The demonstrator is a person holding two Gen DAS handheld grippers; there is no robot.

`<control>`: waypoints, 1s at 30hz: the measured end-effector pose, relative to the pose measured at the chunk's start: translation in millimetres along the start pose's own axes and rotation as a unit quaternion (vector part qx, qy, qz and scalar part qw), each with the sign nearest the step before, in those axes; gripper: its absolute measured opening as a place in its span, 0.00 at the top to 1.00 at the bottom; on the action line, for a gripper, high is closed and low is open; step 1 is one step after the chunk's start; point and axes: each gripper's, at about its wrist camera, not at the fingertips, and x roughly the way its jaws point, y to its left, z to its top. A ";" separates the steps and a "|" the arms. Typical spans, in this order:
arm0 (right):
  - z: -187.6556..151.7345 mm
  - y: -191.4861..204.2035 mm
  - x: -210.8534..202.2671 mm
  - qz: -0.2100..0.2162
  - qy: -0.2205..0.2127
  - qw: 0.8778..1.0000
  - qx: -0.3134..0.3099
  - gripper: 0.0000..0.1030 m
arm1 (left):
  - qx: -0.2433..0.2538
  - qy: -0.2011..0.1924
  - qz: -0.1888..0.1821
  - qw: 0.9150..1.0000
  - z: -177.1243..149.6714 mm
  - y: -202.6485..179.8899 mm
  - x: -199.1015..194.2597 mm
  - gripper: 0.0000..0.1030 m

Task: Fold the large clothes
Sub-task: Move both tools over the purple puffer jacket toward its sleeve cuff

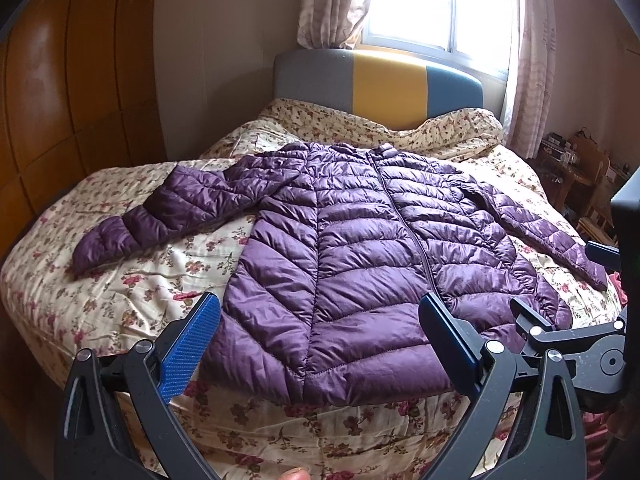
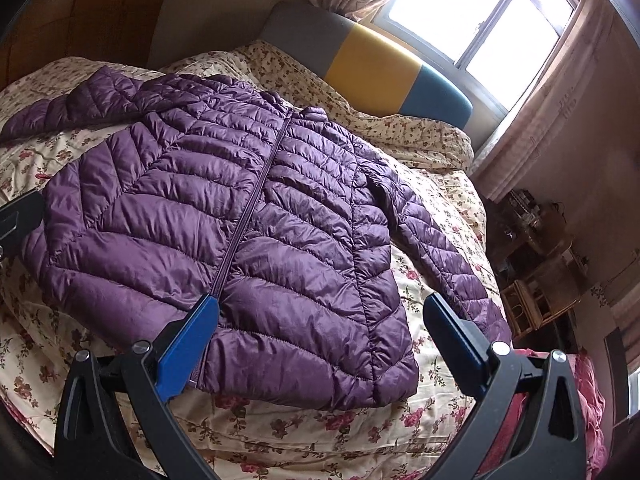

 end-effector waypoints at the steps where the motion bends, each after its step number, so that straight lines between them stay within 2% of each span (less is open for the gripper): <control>1: 0.2 -0.8 1.5 0.000 0.001 1.000 0.002 0.02 | 0.001 0.001 0.001 1.000 -0.3 -0.3 1.2 0.04; 17: -1.1 -23.1 23.7 0.016 0.012 0.999 0.044 0.02 | 0.025 0.025 -0.008 0.999 5.4 -16.9 26.5 0.03; 30: 2.5 -40.8 52.5 0.026 0.035 0.996 0.075 0.02 | 0.020 0.048 -0.018 0.998 20.0 -18.6 57.0 0.03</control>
